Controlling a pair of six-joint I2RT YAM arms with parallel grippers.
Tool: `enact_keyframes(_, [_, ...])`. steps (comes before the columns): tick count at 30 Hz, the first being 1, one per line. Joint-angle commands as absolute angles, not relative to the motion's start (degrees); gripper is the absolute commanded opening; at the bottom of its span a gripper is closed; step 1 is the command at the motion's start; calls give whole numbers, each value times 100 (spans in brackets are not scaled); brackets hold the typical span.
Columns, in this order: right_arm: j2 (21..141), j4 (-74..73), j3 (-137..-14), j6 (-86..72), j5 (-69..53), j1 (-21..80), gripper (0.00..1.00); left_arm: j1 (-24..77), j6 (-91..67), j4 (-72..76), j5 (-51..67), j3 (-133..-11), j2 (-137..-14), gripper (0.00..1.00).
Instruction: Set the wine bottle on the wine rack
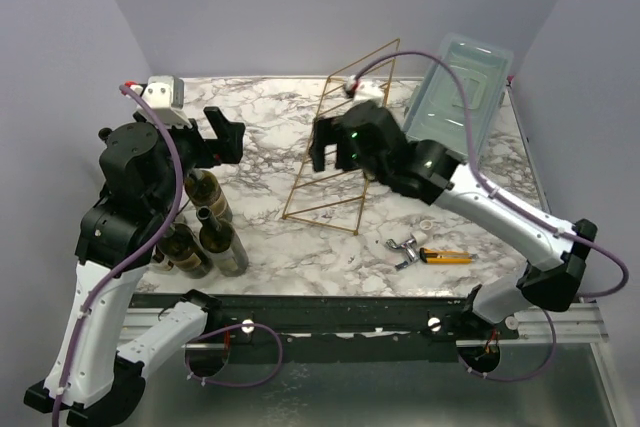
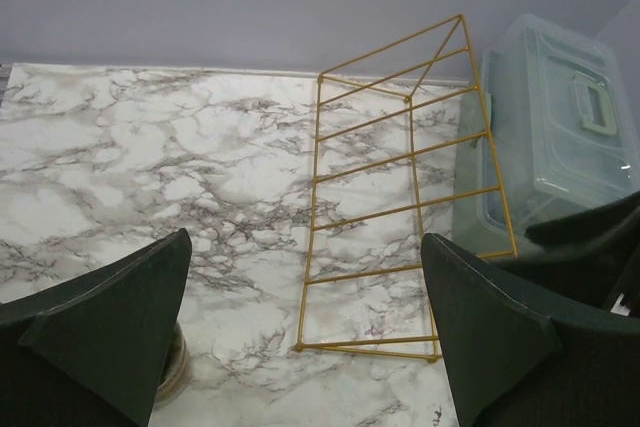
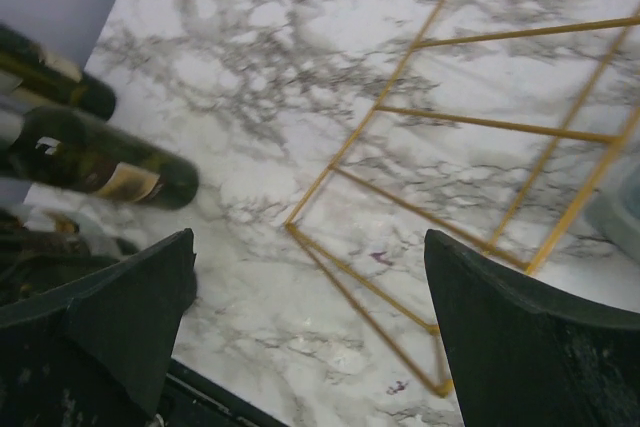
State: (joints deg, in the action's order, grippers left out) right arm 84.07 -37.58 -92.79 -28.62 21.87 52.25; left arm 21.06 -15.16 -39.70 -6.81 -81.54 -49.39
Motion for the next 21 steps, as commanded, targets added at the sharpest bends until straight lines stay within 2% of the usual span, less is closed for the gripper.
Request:
enact_keyframes(1, [8939, -3586, -9646, -2597, 3600, 6509, 100, 2083, -1290, -4132, -962, -8542, -4788, 99])
enact_keyframes(6, [9103, -2524, -9375, -2007, 3492, 7213, 100, 2083, -1165, -4135, -1378, -8679, -4729, 99])
enact_keyframes(10, [8924, -1878, -9002, -1998, 2163, 7249, 100, 2083, -1087, -3854, -1748, -8692, -4735, 99])
enact_keyframes(15, [9041, -2014, -9196, -2115, 900, 7254, 100, 2083, -888, -3057, -1823, -8743, -4947, 99])
enact_keyframes(18, [8785, -1209, -8652, -2304, 545, 7269, 100, 2083, -773, -2689, -1802, -8778, -5111, 99])
enact_keyframes(21, [8845, -927, -8624, -2320, 283, 7297, 100, 2083, -625, -2408, -1847, -8649, -5155, 99])
